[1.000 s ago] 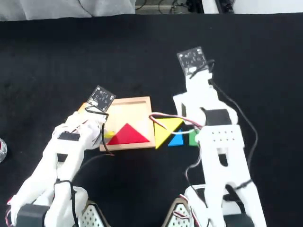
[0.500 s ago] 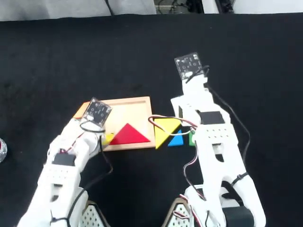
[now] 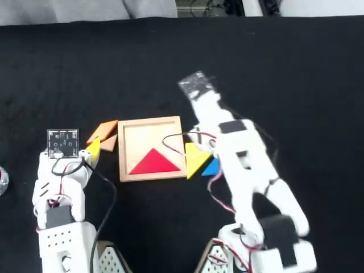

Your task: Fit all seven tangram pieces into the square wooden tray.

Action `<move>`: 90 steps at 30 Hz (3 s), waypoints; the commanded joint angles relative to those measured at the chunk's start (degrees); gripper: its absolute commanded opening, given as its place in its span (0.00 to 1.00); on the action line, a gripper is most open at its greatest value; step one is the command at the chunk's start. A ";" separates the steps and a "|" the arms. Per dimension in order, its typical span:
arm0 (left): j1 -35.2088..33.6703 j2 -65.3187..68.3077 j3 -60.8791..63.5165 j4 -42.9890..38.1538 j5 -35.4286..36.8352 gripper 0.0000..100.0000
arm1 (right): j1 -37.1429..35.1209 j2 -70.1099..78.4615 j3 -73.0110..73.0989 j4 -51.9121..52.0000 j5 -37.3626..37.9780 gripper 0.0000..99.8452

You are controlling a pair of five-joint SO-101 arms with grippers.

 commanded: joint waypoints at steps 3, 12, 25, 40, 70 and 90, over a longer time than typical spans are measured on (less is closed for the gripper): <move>-0.31 -3.52 1.10 2.81 0.44 0.33 | 1.23 7.16 -4.62 -4.04 0.00 0.01; -0.40 -3.43 1.10 2.81 0.44 0.33 | 8.62 13.05 -6.64 -3.25 0.44 0.01; -0.13 -3.43 1.10 2.81 0.44 0.33 | 8.35 2.86 -10.07 20.04 14.51 0.01; -0.13 -3.43 1.10 2.81 0.44 0.33 | -8.62 -13.23 3.21 32.97 54.77 0.43; 0.04 -3.43 1.10 2.81 0.44 0.33 | -8.97 12.26 -2.86 17.23 60.40 0.35; 0.04 -3.43 1.10 2.81 0.44 0.33 | -8.53 12.35 -1.98 17.05 60.31 0.35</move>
